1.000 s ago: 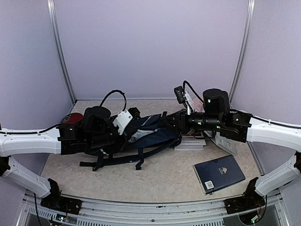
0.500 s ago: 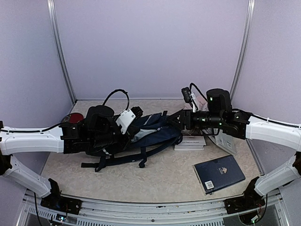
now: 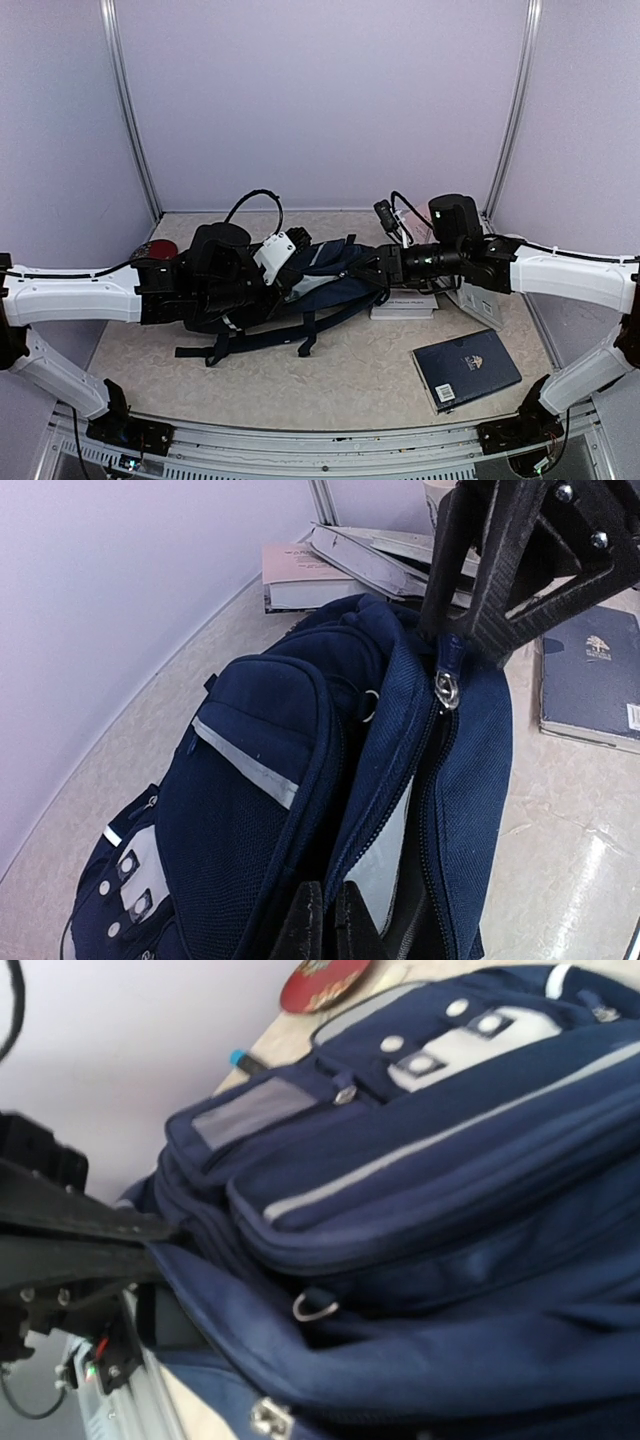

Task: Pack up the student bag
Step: Grab the largest pocket of the student bag, then unzip the largest pocket of the student bag.

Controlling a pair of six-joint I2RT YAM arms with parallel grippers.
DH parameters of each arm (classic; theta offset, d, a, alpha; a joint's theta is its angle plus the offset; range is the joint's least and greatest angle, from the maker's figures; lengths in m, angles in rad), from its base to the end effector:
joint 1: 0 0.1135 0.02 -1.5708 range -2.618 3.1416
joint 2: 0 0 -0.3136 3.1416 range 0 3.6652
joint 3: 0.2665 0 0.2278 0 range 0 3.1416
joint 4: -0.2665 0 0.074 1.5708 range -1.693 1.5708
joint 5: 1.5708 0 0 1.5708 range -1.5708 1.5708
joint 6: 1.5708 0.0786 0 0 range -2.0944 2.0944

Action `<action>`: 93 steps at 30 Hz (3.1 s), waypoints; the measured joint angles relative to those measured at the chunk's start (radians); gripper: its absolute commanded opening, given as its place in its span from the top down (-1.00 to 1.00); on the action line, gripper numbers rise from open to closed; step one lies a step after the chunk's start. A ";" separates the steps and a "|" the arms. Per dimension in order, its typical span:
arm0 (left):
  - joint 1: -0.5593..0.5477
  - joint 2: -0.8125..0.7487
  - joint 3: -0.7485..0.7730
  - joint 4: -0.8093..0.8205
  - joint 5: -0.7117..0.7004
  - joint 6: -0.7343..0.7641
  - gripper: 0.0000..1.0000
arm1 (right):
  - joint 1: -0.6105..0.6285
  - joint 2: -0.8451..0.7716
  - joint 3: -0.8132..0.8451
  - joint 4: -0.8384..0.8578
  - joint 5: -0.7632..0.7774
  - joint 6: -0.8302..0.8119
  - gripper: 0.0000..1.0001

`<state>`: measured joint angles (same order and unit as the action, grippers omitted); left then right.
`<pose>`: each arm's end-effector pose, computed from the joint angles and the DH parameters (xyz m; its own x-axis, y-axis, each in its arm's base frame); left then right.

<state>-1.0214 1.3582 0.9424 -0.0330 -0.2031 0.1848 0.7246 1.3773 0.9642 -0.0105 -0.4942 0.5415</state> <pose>0.1781 -0.2605 0.3206 -0.0866 0.4862 -0.8695 0.7694 0.5871 0.2516 0.2116 0.2371 0.3291 -0.7314 -0.0414 -0.6807 -0.6189 0.4597 0.6369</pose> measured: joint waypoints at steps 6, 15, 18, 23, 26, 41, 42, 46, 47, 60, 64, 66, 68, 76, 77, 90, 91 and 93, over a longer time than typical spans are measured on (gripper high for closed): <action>-0.008 0.008 0.008 -0.011 -0.003 0.006 1.00 | -0.006 0.045 -0.003 0.009 -0.065 0.010 0.32; -0.012 0.020 0.011 -0.013 -0.004 0.007 1.00 | -0.020 0.045 -0.047 0.060 -0.107 0.043 0.37; -0.013 0.023 0.011 -0.013 -0.004 0.007 1.00 | -0.020 0.045 -0.058 0.066 -0.100 0.043 0.38; -0.013 0.023 0.011 -0.014 -0.006 0.007 1.00 | -0.020 0.045 -0.076 0.098 -0.121 0.045 0.35; -0.011 0.023 0.011 -0.014 -0.008 0.007 1.00 | -0.023 0.049 -0.083 0.123 -0.158 0.048 0.38; -0.011 0.028 0.013 -0.023 -0.006 0.007 1.00 | -0.023 0.066 -0.140 0.189 -0.181 0.050 0.50; -0.011 0.028 0.013 -0.024 -0.006 0.007 1.00 | -0.022 0.066 -0.144 0.189 -0.177 0.044 0.52; -0.011 0.029 0.013 -0.029 -0.006 0.007 1.00 | -0.020 0.066 -0.153 0.189 -0.173 0.022 0.52; -0.011 0.029 0.013 -0.030 -0.006 0.007 1.00 | -0.020 0.066 -0.156 0.190 -0.176 0.019 0.51; -0.011 0.031 0.013 -0.059 0.010 0.008 1.00 | 0.012 0.077 -0.169 0.176 -0.182 0.006 0.45; -0.013 0.034 0.013 -0.066 0.012 0.017 1.00 | 0.029 0.103 -0.155 0.175 -0.179 0.008 0.43; -0.014 0.038 0.013 -0.066 0.013 0.020 1.00 | 0.033 0.113 -0.155 0.179 -0.169 0.014 0.44; -0.016 0.041 0.013 -0.066 0.014 0.023 1.00 | 0.039 0.125 -0.154 0.187 -0.151 0.026 0.45; -0.019 0.061 0.013 -0.072 0.011 0.022 1.00 | 0.111 0.166 -0.127 0.159 0.042 0.046 0.68; -0.019 0.063 0.013 -0.072 0.011 0.022 1.00 | 0.118 0.171 -0.118 0.147 0.070 0.044 0.75; -0.024 0.066 0.013 -0.072 -0.013 0.050 1.00 | 0.126 0.164 -0.058 0.003 0.187 -0.038 1.00; -0.025 0.064 0.012 -0.072 -0.019 0.053 1.00 | 0.119 0.157 -0.057 -0.014 0.188 -0.050 1.00; -0.029 0.056 0.006 -0.072 -0.037 0.058 1.00 | 0.081 0.130 -0.056 -0.069 0.190 -0.077 1.00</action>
<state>-1.0500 1.4147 0.9489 -0.1047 -0.2398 0.2432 0.8059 1.5074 0.9077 -0.0799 -0.3038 0.4641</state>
